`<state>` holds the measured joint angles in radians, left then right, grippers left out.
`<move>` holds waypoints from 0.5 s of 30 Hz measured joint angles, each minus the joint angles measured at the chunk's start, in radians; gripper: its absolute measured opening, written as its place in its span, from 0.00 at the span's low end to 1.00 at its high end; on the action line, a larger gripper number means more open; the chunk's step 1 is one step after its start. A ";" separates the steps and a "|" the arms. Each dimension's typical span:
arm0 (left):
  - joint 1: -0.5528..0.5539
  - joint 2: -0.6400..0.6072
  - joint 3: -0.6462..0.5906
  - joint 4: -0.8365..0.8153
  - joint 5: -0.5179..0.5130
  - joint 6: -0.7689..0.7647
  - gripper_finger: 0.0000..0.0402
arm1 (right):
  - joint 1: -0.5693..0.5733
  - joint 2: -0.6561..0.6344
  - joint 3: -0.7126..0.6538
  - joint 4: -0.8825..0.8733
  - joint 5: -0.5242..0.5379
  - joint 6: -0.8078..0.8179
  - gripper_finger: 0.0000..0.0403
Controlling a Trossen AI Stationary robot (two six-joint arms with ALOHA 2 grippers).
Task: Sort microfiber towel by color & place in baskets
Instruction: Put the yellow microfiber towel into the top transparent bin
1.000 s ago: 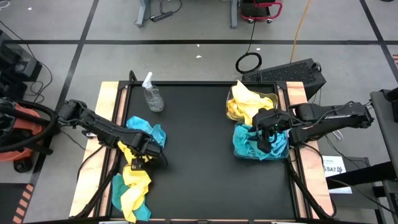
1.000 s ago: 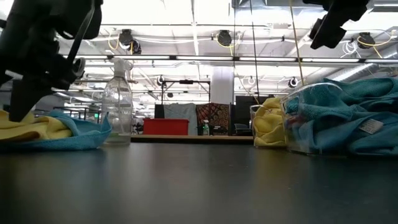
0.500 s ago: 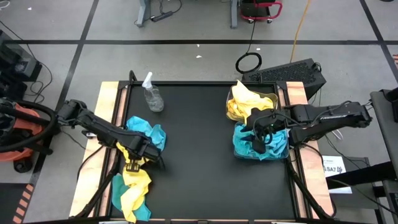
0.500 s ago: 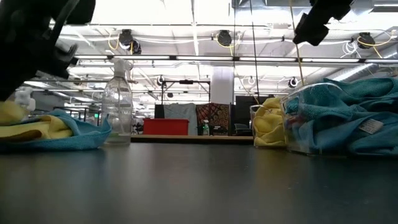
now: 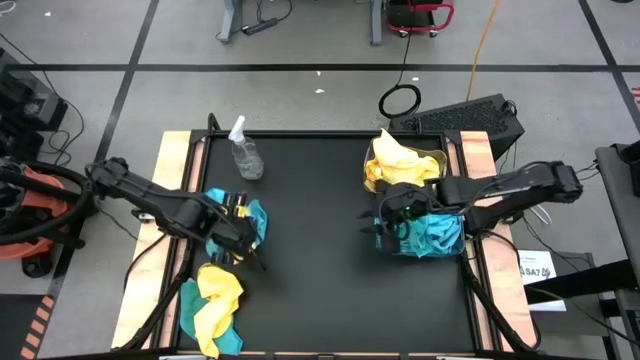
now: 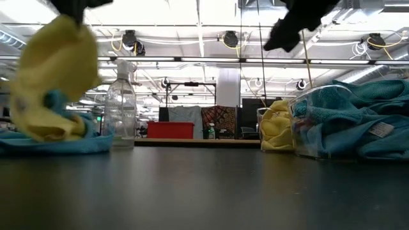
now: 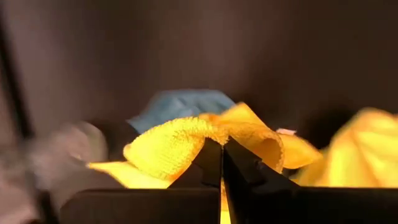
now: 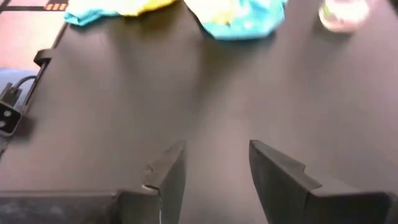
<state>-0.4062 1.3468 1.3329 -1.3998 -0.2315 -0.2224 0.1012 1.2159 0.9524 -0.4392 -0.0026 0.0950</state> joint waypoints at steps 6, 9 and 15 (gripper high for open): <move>-0.002 0.000 0.116 0.061 -0.151 0.115 0.00 | 0.025 0.133 0.000 0.223 -0.003 -0.099 0.41; -0.002 0.000 0.145 0.118 -0.206 0.178 0.00 | 0.026 0.199 0.000 0.329 -0.003 -0.126 0.41; 0.001 0.001 0.163 0.266 -0.309 0.319 0.00 | 0.025 0.343 0.000 0.636 0.001 -0.169 0.51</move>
<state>-0.4052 1.3476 1.4960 -1.1341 -0.5409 0.0964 0.1261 1.5589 0.9524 0.1968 -0.0017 -0.0745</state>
